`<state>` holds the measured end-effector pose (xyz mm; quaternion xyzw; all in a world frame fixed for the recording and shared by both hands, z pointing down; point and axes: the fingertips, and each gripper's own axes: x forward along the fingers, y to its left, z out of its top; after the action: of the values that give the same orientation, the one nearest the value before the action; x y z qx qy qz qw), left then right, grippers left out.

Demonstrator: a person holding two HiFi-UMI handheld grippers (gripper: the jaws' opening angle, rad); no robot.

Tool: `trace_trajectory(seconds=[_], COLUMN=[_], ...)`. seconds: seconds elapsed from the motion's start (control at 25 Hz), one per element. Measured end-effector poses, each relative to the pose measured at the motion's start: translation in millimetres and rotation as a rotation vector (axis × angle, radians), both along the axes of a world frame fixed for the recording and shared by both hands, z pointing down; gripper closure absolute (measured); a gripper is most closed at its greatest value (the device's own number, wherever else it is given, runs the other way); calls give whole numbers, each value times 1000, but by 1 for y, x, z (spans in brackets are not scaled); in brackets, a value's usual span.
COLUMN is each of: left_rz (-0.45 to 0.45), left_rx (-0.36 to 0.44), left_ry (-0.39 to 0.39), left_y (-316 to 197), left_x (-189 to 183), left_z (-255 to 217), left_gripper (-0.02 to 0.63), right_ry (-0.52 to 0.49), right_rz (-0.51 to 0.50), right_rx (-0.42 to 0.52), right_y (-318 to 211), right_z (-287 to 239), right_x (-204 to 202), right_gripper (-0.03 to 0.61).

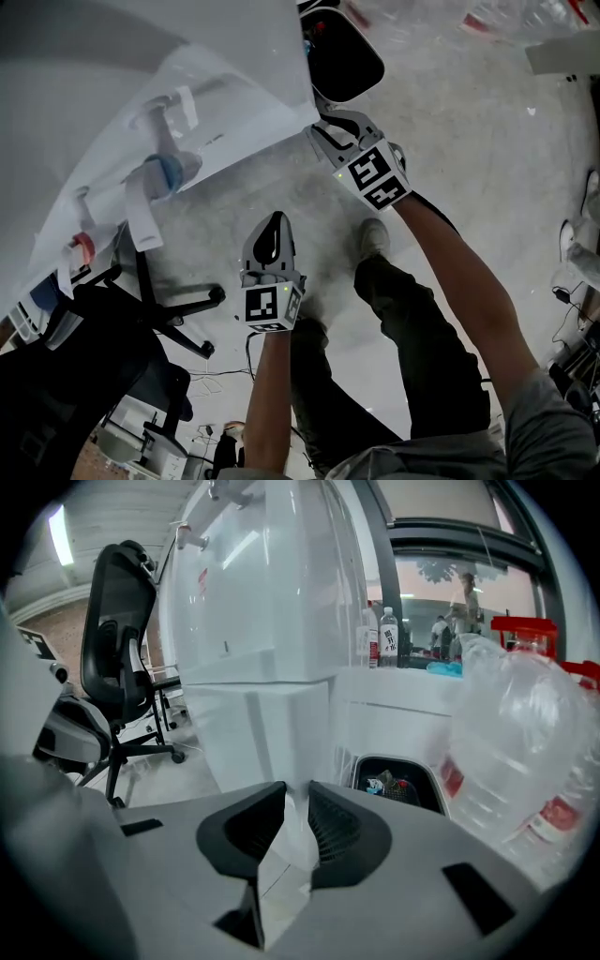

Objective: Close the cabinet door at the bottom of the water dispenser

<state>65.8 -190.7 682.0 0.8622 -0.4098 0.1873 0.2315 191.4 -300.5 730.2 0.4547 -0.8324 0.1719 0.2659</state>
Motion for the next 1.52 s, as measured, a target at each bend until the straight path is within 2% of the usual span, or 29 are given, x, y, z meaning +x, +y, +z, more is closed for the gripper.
trace_trajectory(seconds=[0.12,0.36,0.64,0.8,1.08,1.52], left_rz=[15,-38,-107,-107,-70,-62], left_rx=[7,-11,-39,-36,-24,51], left_ry=[-14,-15,10,22,50,77], left_y=[6,7,10,18,53,99], left_x=[0,-5,-7,-3,11,9], left_z=[-3,-11,-43,-72,-124,-220], left_gripper=[595,595,595,595,598,604], right_ry=[13,26,-104,-167,-252,-334], right_rz=[4,-30,91,106,145,227], right_rx=[-5,-8,-84,-81,-35,51], right_y=[-10,-18,9,42,109,189], right_z=[-1,-1,-15,-51,-132,-254], right_x=[0,2,2,-5,-12,-20], right_gripper=[506,511,538,568,569,570])
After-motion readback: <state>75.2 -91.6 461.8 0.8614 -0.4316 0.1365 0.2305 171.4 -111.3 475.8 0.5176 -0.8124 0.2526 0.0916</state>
